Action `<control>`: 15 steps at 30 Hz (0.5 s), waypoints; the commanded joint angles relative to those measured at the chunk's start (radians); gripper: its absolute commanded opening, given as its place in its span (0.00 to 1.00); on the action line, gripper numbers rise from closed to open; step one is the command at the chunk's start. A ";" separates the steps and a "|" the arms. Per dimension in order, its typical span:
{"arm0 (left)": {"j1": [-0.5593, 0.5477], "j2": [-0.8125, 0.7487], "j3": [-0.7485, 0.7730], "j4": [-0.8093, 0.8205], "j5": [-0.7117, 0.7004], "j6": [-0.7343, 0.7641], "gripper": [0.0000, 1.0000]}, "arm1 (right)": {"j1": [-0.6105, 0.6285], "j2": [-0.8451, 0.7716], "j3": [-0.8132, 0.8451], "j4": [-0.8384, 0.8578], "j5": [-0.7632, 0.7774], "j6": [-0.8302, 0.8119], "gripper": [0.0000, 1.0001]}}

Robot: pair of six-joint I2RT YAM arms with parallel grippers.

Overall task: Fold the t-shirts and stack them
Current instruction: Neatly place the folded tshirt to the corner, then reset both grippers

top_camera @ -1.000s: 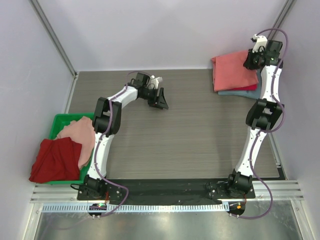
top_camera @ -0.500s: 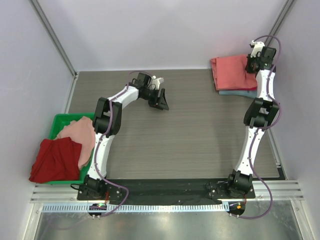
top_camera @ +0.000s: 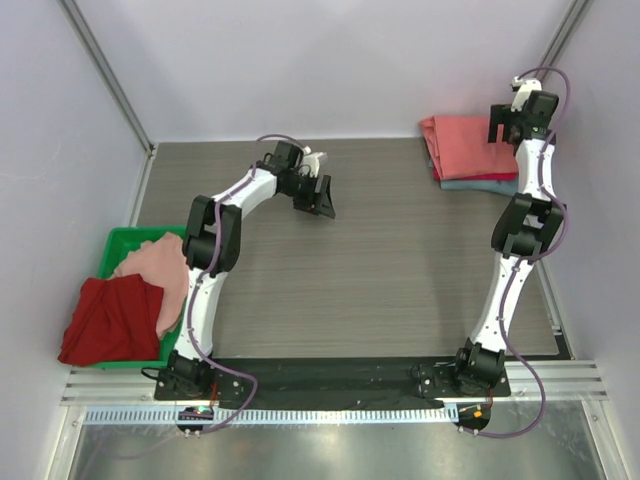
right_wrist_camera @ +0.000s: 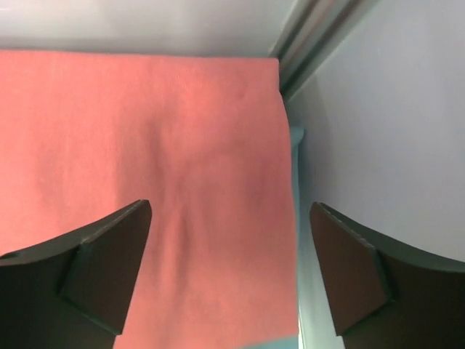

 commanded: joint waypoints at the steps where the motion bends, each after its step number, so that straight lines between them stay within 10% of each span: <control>1: -0.006 -0.124 0.031 -0.038 -0.183 0.101 0.71 | 0.015 -0.235 -0.073 0.075 0.013 0.032 0.98; 9: -0.015 -0.244 0.087 -0.026 -0.850 0.275 1.00 | 0.172 -0.650 -0.706 0.180 -0.359 0.225 1.00; 15: -0.021 -0.293 0.048 -0.020 -0.856 0.261 1.00 | 0.272 -0.741 -0.977 0.231 -0.423 0.434 1.00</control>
